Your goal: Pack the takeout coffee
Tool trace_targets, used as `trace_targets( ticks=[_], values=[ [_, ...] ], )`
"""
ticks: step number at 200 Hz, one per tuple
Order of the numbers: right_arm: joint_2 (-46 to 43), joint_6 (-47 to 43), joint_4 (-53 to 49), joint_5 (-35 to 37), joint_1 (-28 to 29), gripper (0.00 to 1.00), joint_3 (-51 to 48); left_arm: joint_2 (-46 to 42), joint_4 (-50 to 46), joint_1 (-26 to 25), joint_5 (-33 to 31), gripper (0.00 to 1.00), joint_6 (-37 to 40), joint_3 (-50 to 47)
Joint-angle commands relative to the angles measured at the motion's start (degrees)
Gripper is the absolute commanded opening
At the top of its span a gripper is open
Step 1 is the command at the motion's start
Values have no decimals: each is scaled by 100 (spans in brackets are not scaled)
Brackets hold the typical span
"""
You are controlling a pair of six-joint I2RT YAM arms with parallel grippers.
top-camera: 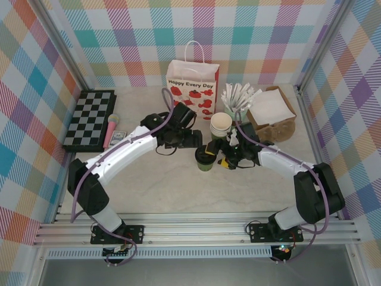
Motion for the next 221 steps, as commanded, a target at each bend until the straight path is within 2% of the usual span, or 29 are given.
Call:
trace_targets(
  ticks=[1, 25, 41, 70, 88, 99, 110, 131, 186, 202, 221],
  values=[
    [-257, -321, -290, 103, 14, 91, 281, -372, 384, 170, -799, 100, -628, -601],
    [-514, -916, -1125, 653, -106, 97, 618, -736, 469, 322, -1195, 100, -1024, -1155],
    [-744, -1075, -1345, 726, -486, 99, 648, -927, 513, 383, -1331, 100, -1150, -1411],
    [-1108, -1219, -1686, 974, -1825, 100, 588, -1024, 511, 427, -1372, 100, -1211, -1621],
    [-1086, -973, -1573, 1023, -2742, 100, 516, -964, 569, 429, -1310, 100, -1226, -1681],
    [-950, -795, -1282, 931, -3104, 98, 479, -912, 596, 430, -1272, 100, -1227, -1692],
    [-718, -594, -997, 899, -3306, 91, 503, -855, 623, 431, -1235, 100, -1228, -1682],
    [-123, -400, -464, 962, -3366, 71, 783, -790, 656, 434, -1206, 100, -1224, -1692],
    [1386, -302, -110, 1006, -3365, 57, 1625, -901, 659, 438, -1384, 100, -1268, -1916],
    [1582, -377, -138, 1069, -3361, 48, 1733, -903, 651, 449, -1404, 100, -1256, -1945],
    [1594, -534, -233, 1190, -3362, 34, 1689, -867, 642, 451, -1418, 100, -1255, -1946]
  ],
)
